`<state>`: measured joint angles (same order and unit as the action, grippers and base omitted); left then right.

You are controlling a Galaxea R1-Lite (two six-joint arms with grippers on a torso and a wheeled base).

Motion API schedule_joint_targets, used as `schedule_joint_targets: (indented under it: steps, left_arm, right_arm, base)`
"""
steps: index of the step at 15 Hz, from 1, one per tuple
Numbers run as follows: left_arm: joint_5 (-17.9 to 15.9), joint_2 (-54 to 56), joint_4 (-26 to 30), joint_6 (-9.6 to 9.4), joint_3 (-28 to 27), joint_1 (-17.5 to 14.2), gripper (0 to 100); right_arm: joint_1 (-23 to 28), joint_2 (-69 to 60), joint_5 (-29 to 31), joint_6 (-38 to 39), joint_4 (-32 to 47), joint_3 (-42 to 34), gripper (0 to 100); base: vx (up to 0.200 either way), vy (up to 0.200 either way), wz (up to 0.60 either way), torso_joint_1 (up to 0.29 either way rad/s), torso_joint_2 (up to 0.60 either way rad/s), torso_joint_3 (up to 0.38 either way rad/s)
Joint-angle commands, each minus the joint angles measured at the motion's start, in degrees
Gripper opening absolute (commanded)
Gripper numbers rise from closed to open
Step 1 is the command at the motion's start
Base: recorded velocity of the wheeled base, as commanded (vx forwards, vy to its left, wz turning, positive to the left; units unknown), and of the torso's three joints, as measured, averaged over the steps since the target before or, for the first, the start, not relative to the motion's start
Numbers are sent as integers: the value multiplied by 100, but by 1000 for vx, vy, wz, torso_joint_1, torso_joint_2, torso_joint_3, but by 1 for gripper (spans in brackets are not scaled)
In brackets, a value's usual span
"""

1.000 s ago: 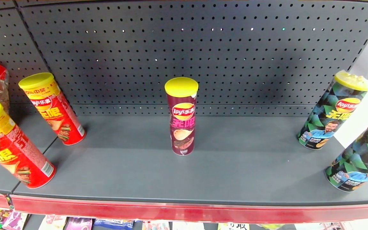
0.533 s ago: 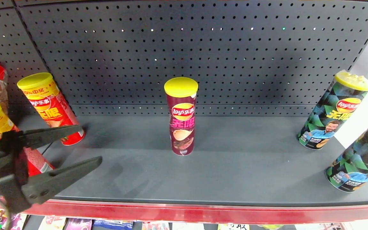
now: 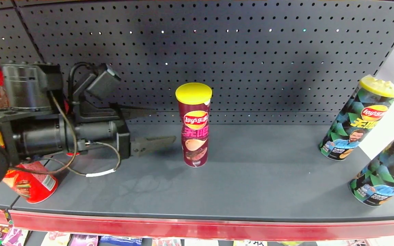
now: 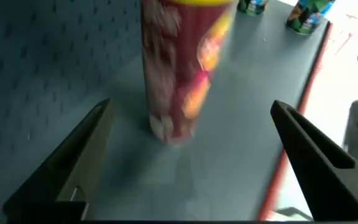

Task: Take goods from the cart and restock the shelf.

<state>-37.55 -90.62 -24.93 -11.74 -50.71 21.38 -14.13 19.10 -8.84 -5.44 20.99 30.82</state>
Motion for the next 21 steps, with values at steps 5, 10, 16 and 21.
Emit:
schedule_joint_targets:
  steps: [5,10,16,21]
  left_arm:
    - [2,-1010,-3,-109,-835,331,100]
    - [-16,-1344,6,-100,-1257,428,100]
    - [-51,-1651,32,-65,-1652,630,100]
    - [-69,-1722,32,-74,-1626,648,0]
  right_arm:
    - [7,15,-4,-1,1,3,0]
    - [7,23,-4,-1,1,3,0]
    - [7,50,-4,-1,1,3,0]
    - [7,58,-4,-1,1,12,0]
  base:
    - [0,0,0,0,0,0]
    - [0,0,0,0,0,0]
    - [0,0,0,0,0,0]
    - [0,0,0,0,0,0]
